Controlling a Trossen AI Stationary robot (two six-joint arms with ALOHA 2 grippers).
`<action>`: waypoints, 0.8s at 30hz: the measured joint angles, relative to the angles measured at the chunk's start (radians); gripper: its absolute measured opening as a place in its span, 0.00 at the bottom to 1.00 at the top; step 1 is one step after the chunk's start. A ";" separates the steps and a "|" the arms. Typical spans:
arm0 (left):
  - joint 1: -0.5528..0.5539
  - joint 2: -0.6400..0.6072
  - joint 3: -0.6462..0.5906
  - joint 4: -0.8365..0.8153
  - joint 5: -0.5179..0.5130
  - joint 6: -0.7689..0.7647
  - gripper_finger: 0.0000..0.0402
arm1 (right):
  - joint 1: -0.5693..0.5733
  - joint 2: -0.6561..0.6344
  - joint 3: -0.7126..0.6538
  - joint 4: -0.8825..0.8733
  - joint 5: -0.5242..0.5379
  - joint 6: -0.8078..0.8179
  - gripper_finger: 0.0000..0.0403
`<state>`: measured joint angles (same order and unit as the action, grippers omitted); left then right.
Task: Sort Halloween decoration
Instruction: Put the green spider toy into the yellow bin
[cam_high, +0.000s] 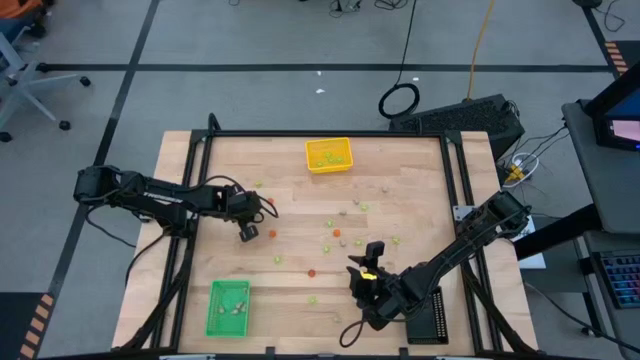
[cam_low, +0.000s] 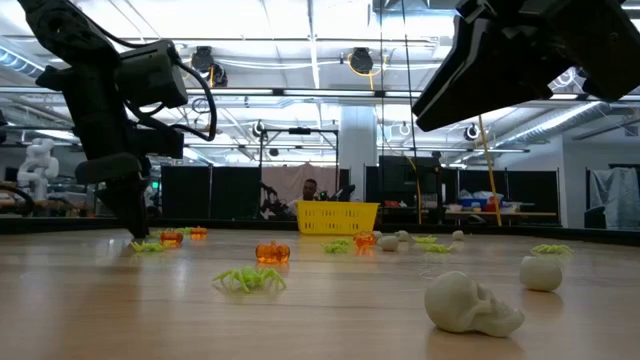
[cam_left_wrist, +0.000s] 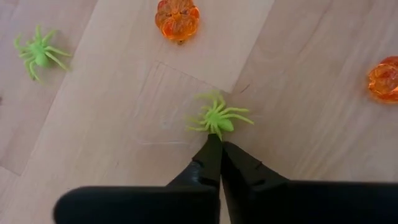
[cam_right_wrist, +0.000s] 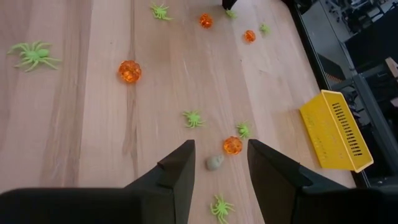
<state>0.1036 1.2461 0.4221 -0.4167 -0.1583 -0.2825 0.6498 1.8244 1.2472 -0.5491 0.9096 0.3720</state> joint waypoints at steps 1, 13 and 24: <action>0.000 0.000 -0.001 0.002 0.000 0.000 0.01 | 0.000 0.000 0.000 0.000 0.000 0.000 0.33; -0.006 0.000 0.053 0.051 0.010 -0.048 0.00 | 0.001 0.000 0.000 -0.001 0.000 -0.018 0.33; -0.027 -0.054 0.100 0.049 0.010 -0.103 0.00 | 0.001 0.004 0.000 -0.007 0.000 -0.006 0.33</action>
<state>0.0761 1.1919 0.5224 -0.3675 -0.1482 -0.3853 0.6506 1.8286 1.2472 -0.5556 0.9100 0.3659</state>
